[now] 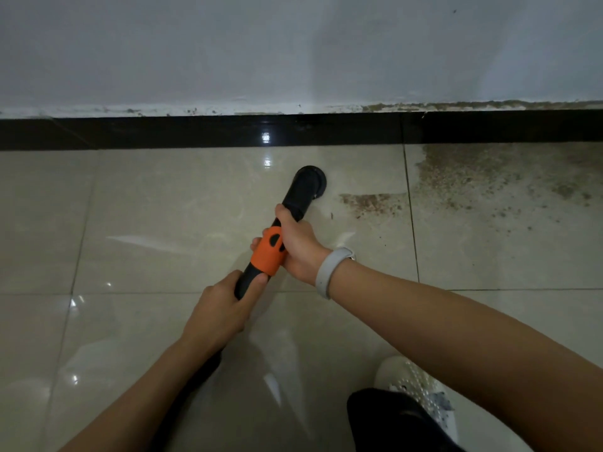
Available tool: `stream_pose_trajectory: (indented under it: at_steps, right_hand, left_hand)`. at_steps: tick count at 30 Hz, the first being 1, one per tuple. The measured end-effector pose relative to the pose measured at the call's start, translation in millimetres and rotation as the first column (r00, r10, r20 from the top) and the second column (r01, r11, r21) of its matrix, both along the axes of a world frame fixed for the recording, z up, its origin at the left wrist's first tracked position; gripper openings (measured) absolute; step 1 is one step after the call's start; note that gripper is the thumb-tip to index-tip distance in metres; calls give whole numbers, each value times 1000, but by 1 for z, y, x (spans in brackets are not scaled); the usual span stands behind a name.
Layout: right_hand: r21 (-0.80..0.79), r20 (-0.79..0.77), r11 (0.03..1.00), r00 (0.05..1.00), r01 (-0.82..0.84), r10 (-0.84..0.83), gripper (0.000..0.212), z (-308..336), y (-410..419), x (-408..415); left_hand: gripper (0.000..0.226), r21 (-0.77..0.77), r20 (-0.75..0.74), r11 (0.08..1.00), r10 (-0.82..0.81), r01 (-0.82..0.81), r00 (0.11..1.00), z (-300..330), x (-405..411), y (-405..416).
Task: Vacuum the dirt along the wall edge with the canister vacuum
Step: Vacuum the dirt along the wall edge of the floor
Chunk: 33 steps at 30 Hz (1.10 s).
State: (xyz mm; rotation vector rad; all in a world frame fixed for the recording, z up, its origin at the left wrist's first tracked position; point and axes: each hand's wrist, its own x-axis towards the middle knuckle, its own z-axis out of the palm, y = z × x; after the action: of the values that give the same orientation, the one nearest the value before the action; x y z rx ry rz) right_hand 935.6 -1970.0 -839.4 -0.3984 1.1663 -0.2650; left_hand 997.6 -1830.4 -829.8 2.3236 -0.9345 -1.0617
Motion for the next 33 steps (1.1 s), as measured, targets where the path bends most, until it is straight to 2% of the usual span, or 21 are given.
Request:
stream_pose_trajectory:
  at_steps: [6, 13, 18, 21, 24, 29, 33]
  right_hand:
    - [60, -58, 997, 997, -56, 59, 22, 2, 28, -19]
    - [82, -97, 997, 995, -7, 15, 23, -2, 49, -38]
    - [-4, -168, 999, 985, -40, 38, 24, -5, 31, -29]
    - [-53, -149, 997, 988, -51, 43, 24, -1, 4, -15]
    - [-72, -142, 997, 990, -13, 2, 25, -4, -9, -15]
    - [3, -174, 1000, 985, 12, -11, 26, -2, 13, -39]
    - [75, -180, 992, 980, 97, -83, 26, 4, 26, -62]
  left_hand:
    - [49, 55, -77, 996, -64, 68, 995, 5, -2, 28]
    - [38, 107, -86, 985, -124, 133, 989, 5, -11, 45]
    - [42, 68, -57, 997, -28, 32, 998, 6, -15, 26]
    - [47, 24, 12, 999, 44, -44, 999, 4, -16, 2]
    - [51, 18, 10, 999, 50, -50, 999, 3, -19, -12]
    - [50, 70, -66, 997, -23, 28, 998, 7, -28, 5]
    - [40, 88, -102, 992, -82, 91, 991, 5, -39, 17]
